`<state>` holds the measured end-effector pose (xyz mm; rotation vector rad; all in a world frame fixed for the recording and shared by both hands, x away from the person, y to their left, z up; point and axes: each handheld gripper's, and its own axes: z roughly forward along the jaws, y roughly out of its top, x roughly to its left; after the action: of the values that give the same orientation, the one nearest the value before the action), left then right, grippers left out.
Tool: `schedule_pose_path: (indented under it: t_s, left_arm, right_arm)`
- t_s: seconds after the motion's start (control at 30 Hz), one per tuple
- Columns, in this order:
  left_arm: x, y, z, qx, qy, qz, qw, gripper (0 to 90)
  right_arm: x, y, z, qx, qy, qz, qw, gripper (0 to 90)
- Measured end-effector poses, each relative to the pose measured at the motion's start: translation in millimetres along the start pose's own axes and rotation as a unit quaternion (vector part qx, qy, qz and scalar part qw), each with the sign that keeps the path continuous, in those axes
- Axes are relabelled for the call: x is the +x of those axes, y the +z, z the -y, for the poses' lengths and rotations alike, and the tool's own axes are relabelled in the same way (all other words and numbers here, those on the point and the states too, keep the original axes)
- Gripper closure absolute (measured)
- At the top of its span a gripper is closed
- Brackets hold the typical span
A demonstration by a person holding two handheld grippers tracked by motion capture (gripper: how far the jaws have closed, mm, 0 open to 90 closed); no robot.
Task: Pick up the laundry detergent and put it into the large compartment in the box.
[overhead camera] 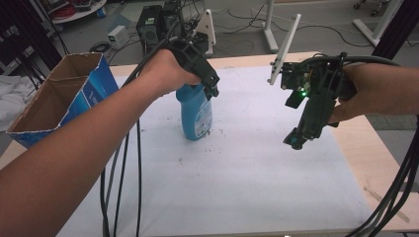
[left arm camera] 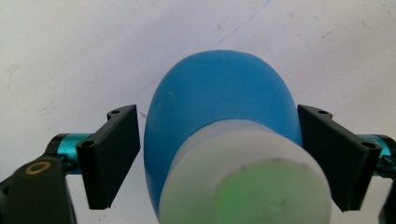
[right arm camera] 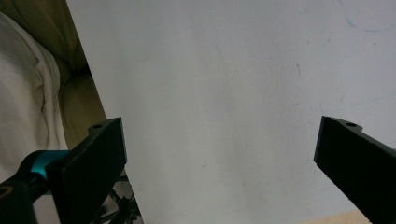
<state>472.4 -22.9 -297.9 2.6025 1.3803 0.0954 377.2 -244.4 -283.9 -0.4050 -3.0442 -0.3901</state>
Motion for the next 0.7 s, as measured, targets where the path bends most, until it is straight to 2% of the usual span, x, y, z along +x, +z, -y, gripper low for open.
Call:
schedule_pose_path:
  t_s: [0.53,0.7]
  left_arm:
    - [-1.0,0.1,0.2,0.004,-0.009,-0.007,0.9999,26.3]
    - [-0.9,0.9,0.5,0.002,-0.019,-0.005,0.9998,28.1]
  right_arm:
    - [-0.2,-0.2,-0.4,-0.001,0.000,-0.001,1.0000,1.5]
    - [-0.4,-0.3,-0.6,-0.002,-0.001,-0.001,1.0000,1.5]
